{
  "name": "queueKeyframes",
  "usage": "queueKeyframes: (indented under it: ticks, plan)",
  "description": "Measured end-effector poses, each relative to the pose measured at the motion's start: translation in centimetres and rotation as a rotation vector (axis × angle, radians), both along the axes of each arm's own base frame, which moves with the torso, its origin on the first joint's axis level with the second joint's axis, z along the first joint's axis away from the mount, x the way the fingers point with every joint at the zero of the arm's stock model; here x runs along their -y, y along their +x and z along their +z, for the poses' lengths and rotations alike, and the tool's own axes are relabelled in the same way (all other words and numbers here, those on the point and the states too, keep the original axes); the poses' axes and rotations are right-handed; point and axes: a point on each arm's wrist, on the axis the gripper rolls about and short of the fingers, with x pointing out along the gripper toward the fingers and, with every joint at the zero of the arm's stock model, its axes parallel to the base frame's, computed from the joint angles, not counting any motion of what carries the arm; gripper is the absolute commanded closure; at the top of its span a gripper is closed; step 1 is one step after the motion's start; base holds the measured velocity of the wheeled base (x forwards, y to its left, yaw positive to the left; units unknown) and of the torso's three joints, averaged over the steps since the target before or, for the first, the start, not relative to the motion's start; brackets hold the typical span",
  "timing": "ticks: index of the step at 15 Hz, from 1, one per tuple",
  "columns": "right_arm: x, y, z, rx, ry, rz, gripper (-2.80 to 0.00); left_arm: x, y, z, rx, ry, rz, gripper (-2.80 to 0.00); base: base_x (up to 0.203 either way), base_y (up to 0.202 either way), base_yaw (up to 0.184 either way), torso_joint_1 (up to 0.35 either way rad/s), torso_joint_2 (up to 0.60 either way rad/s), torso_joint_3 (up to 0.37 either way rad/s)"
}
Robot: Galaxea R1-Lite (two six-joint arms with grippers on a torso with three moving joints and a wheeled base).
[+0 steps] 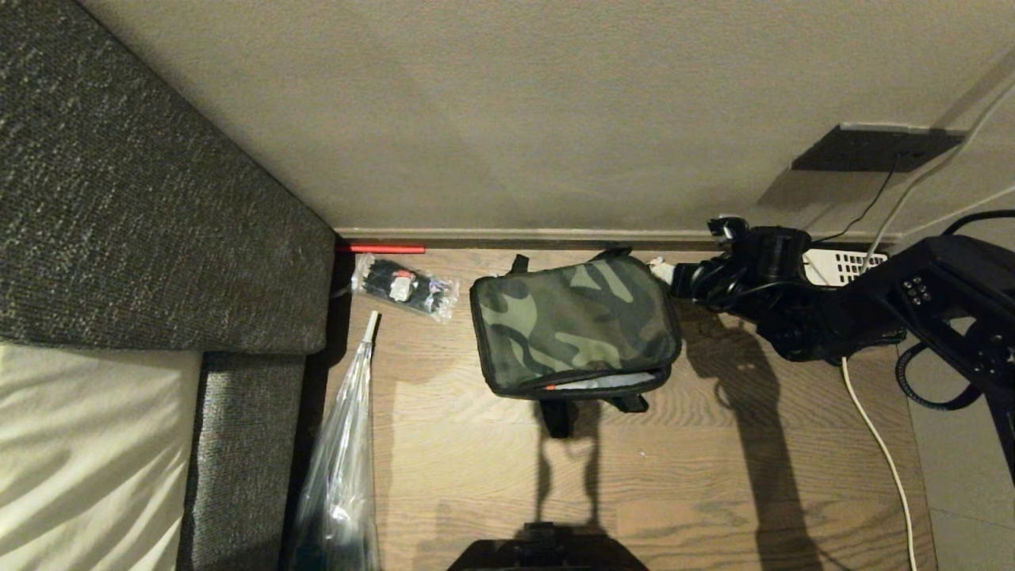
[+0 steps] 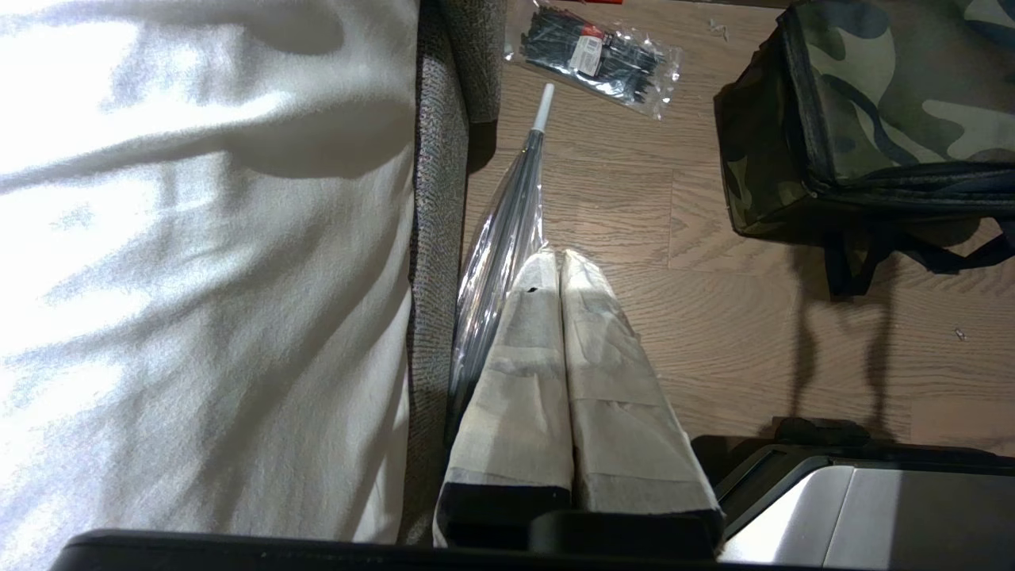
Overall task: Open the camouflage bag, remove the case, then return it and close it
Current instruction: Open the top of the storage box
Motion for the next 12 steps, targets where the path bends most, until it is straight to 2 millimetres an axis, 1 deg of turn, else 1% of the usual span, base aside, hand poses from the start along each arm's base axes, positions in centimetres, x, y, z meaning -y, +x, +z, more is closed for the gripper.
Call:
queueKeyframes:
  ticks: [4,6,7,9,12]
  plan:
    - [3.0,-1.4,-1.6,-0.098,-0.01,-0.05,-2.8,0.0,0.0,0.0,0.0,0.0,0.0,0.0,0.0,0.0,0.0,0.0,0.0,0.0]
    - [4.2,-2.6,-2.8,-0.164,-0.056,-0.042,-2.8,0.0,0.0,0.0,0.0,0.0,-0.001,0.0,0.0,0.0,0.0,0.0,0.0,0.0]
    - [4.8,-3.1,-2.9,-0.176,-0.075,-0.031,-2.8,0.0,0.0,0.0,0.0,0.0,0.0,0.0,0.0,0.0,0.0,0.0,0.0,0.0]
    - [5.2,-3.4,-2.7,-0.199,-0.009,-0.037,-2.8,0.0,0.0,0.0,0.0,0.0,0.0,0.0,0.0,0.0,0.0,0.0,0.0,0.0]
    - [5.1,-4.2,-1.5,-0.272,0.191,0.021,-2.8,0.0,0.0,0.0,0.0,0.0,0.0,0.0,0.0,0.0,0.0,0.0,0.0,0.0]
